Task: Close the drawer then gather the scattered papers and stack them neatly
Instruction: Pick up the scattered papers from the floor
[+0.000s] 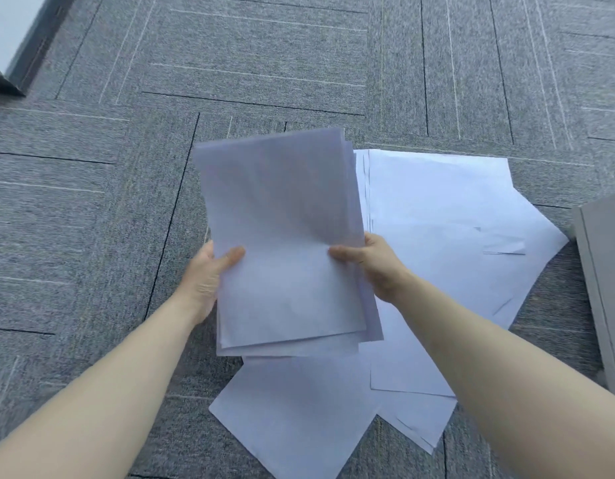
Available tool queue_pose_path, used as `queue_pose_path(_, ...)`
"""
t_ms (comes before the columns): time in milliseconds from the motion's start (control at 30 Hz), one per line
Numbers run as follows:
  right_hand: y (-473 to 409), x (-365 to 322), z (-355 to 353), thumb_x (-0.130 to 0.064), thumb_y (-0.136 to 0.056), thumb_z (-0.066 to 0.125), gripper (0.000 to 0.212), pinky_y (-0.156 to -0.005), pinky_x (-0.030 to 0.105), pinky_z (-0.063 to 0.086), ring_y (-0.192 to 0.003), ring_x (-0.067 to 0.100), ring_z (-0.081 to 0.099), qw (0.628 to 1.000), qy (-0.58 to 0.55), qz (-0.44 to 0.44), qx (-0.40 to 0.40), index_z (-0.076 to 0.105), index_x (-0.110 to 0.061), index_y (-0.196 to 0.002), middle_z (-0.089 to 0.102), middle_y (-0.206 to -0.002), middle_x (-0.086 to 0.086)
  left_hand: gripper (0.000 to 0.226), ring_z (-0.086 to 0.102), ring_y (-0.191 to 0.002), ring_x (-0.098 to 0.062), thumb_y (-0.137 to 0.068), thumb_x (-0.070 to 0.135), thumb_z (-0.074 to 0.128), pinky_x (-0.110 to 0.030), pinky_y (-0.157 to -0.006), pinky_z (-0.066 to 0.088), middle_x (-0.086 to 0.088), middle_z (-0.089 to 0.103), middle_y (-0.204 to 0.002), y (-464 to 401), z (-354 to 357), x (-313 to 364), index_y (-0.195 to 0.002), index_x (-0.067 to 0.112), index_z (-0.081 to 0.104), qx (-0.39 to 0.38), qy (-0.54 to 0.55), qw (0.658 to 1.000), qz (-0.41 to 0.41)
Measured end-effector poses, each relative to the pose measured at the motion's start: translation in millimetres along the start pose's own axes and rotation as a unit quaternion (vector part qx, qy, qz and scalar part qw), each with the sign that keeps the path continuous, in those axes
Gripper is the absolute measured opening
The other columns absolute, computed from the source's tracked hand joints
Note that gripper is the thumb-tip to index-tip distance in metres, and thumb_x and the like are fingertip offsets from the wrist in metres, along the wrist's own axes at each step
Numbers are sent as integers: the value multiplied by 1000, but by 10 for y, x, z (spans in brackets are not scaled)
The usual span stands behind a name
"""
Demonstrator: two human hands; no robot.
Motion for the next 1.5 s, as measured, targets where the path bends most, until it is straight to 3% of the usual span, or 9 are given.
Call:
queue_pose_path(100,40,-3,-24,-30,-94,63,19,-81,32,56,-88,15,71,999,36,20,-22,71,-15,-103,75,-99,-1,51,74,-80,-27,-64,17,85,-41,-68,60,-15,74,-101,121,80,-55,-109,4,65,-43,9,996,-78)
queue_pose_path(200,7,15,-309,-44,-93,58,31,-67,32,47,-71,20,61,983,140,47,113,68,-18,-105,67,-95,2,22,73,-71,-24,-82,1,67,-44,-74,60,-10,75,-91,143,33,-144,-104,1,66,29,-26,997,-67)
queue_pose_path(333,100,112,-871,-30,-87,56,35,-80,38,47,-101,33,60,848,427,91,301,57,-20,-121,58,-120,9,33,66,-83,-28,-82,1,68,-51,-91,51,-22,68,-106,128,-126,-197,-114,-5,63,97,-47,993,-52)
queue_pose_path(400,184,153,-1028,-38,-84,64,50,-83,42,43,-118,37,48,814,460,115,336,50,-18,-128,46,-129,15,30,65,-81,-27,-82,1,68,-48,-90,52,-21,68,-103,137,-152,-216,-111,-4,63,112,-55,991,-46)
queue_pose_path(533,324,194,-1262,-64,-68,73,91,-87,46,39,-120,38,40,771,482,203,364,33,-21,-139,37,-132,18,11,66,-79,-26,-81,2,69,-48,-89,52,-15,69,-95,151,-123,-261,-91,7,67,115,-53,991,-43)
queue_pose_path(733,465,246,-1535,-68,-59,77,100,-77,46,36,-116,39,41,773,425,241,404,31,-19,-134,37,-129,22,10,68,-84,-28,-82,3,69,-48,-88,51,-2,76,-81,128,-25,-290,-90,10,69,95,-34,994,-49)
queue_pose_path(1000,600,288,-1738,-68,-56,79,105,-99,50,35,-126,43,42,769,386,262,437,32,-14,-134,42,-137,28,17,68,-83,-28,-82,4,68,-47,-86,53,-11,72,-97,157,62,-302,-98,6,68,69,-38,996,-50)
queue_pose_path(1300,640,329,-1853,-52,-68,80,86,-106,51,37,-132,39,39,799,281,283,450,49,-4,-132,47,-140,22,14,73,-66,-17,-84,4,66,-38,-76,54,0,77,-77,187,123,-319,-96,8,68,53,-39,997,-50)
queue_pose_path(1500,715,353,-1862,-49,-67,83,107,-106,55,32,-137,42,31,783,263,281,489,25,-4,-144,33,-148,27,14,72,-68,-18,-83,4,67,-39,-78,55,0,77,-78,187,133,-323,-97,7,69,54,-35,997,-47)
Point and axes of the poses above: each hand's wrist, its own y-axis away from the middle knuckle, its own z-axis out of the palm, x = y × z, the point moved 3 cm from there along -y, towards the middle knuckle
